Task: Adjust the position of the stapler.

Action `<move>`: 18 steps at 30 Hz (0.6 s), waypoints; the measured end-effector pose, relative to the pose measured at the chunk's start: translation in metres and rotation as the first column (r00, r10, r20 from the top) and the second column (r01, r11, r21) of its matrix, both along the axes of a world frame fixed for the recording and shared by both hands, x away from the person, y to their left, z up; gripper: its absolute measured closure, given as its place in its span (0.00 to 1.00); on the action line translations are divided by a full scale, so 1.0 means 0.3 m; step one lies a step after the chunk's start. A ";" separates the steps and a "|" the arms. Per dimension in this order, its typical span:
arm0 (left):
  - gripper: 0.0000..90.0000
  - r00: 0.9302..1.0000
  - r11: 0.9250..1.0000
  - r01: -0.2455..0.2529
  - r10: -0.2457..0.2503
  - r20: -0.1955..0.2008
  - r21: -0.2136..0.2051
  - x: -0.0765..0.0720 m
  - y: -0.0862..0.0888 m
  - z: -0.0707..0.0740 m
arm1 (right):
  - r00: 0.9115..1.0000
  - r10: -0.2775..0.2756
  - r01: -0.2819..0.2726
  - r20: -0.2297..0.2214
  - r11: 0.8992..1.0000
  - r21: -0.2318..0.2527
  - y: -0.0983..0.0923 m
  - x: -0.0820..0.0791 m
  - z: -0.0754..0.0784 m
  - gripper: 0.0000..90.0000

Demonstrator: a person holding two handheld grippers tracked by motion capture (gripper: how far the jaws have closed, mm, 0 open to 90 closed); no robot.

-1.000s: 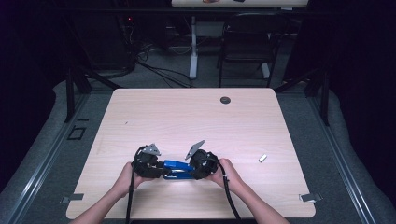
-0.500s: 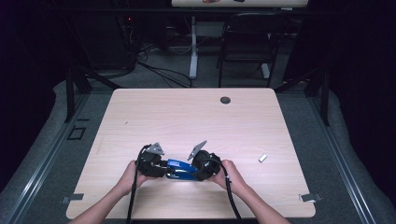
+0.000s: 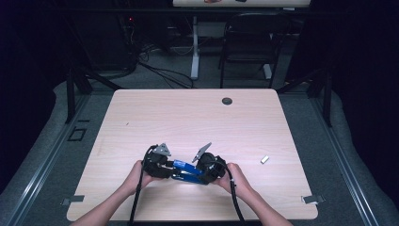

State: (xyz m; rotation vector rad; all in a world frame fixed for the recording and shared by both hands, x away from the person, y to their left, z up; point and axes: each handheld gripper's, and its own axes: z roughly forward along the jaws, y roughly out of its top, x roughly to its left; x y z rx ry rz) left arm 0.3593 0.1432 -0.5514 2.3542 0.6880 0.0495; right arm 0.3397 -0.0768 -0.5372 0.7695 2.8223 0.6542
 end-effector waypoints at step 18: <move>0.67 0.998 0.998 0.064 -0.064 0.027 0.000 -0.002 -0.087 -0.003 | 0.998 -0.052 0.051 -0.021 0.998 -0.029 -0.063 -0.060 0.007 0.72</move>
